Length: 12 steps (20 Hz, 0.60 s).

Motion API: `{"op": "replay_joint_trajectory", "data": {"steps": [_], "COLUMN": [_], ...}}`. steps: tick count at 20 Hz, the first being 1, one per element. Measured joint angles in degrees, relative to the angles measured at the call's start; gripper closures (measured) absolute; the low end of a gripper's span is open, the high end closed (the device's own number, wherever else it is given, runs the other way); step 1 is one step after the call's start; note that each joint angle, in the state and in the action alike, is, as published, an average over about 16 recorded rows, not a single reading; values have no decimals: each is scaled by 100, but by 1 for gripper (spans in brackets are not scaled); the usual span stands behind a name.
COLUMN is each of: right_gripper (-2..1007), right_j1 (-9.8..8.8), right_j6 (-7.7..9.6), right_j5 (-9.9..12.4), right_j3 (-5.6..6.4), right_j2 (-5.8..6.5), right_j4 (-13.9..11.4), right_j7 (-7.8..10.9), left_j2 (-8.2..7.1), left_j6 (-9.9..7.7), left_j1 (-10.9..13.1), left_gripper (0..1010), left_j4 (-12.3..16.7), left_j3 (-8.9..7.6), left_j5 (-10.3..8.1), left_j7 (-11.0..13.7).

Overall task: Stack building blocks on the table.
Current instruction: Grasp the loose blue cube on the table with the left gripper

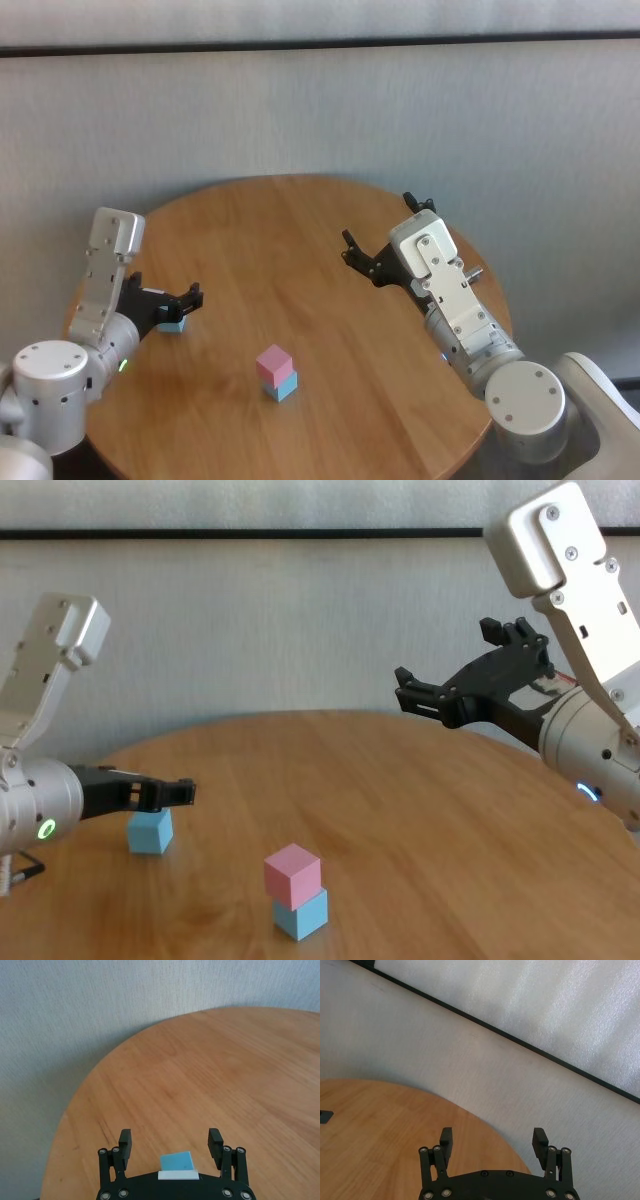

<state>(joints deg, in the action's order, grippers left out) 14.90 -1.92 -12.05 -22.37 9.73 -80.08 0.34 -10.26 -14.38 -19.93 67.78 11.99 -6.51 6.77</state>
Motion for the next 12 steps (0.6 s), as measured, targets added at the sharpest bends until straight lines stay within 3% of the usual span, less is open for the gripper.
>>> {"op": "replay_joint_trajectory", "data": {"steps": [12], "right_gripper": [1], "right_j1": [0], "right_j6": [2], "right_j5": [3], "right_j3": [0], "right_j2": [0], "right_j4": [-2], "right_j7": [0], "left_j2": [112], "left_j6": [21], "left_j1": [-53], "left_gripper": [8], "left_j4": [-253], "left_j3": [-138], "left_j5": [85], "left_j7": [69]}}
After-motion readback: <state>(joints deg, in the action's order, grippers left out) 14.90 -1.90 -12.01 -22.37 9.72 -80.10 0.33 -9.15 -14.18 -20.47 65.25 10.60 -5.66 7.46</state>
